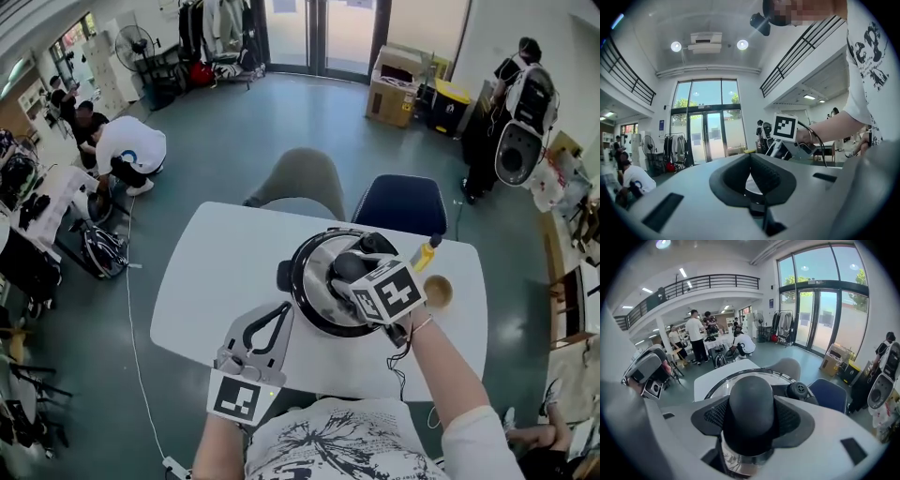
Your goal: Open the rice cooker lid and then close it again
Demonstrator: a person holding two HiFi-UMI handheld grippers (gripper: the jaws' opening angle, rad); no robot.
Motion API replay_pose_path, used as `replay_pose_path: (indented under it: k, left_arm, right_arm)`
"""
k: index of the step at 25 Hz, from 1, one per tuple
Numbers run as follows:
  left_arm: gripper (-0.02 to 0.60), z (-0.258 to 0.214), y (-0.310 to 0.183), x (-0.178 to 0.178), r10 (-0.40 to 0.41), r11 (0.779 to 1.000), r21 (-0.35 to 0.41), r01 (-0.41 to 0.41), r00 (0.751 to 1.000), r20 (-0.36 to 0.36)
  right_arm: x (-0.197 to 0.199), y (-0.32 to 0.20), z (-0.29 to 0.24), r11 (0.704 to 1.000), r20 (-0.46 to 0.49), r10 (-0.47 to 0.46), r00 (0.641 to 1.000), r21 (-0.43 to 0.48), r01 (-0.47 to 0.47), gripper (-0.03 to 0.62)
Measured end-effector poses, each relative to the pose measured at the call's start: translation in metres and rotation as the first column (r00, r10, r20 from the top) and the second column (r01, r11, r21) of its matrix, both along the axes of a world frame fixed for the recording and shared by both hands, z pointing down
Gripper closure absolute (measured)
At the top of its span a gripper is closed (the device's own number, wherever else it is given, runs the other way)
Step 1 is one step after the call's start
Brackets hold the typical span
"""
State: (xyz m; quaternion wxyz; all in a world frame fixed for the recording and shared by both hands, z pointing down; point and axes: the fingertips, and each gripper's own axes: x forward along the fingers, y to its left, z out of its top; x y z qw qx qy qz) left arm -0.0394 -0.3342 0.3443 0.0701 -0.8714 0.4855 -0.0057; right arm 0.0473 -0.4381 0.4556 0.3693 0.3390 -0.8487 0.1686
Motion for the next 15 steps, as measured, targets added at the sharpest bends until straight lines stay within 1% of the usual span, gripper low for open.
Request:
replay_pose_path:
  k: [4,9,10,12,13,14,15]
  left_arm:
    - [0.568,0.002,-0.022,-0.004,-0.035,0.999,-0.022,0.035,0.999,-0.007]
    - [0.568,0.007,-0.037,-0.009,-0.044,0.999,-0.026,0.045,0.999,0.024]
    - [0.568,0.01,-0.038,-0.008,-0.039,0.999,-0.028,0.04,0.998,0.047]
    - [0.568,0.019,-0.039,-0.005,-0.013,0.999,-0.027,0.017,0.989,0.148]
    - [0.568,0.021,-0.04,-0.005,-0.004,1.0,-0.027,0.009,0.983,0.186]
    - [0.568,0.021,-0.041,-0.005,-0.004,1.0,-0.027,0.009,0.982,0.191]
    - [0.569,0.02,-0.042,-0.005,-0.01,0.999,-0.029,0.015,0.985,0.172]
  right_arm:
    - [-0.004,-0.026,0.012,0.999,0.004,-0.013,1.0,-0.035,0.013,0.302]
    - [-0.013,-0.042,0.02,0.998,-0.014,-0.02,1.0,-0.062,0.019,0.301]
    - [-0.013,-0.044,0.022,0.998,-0.019,-0.019,1.0,-0.063,0.018,0.301]
    - [-0.014,-0.047,0.027,0.998,-0.023,-0.021,1.0,-0.062,0.02,0.301]
    - [-0.015,-0.049,0.029,0.998,-0.025,-0.02,0.999,-0.062,0.019,0.301]
    - [-0.016,-0.05,0.031,0.998,-0.027,-0.018,0.999,-0.064,0.016,0.301]
    - [-0.018,-0.051,0.031,0.998,-0.031,-0.015,0.999,-0.068,0.012,0.3]
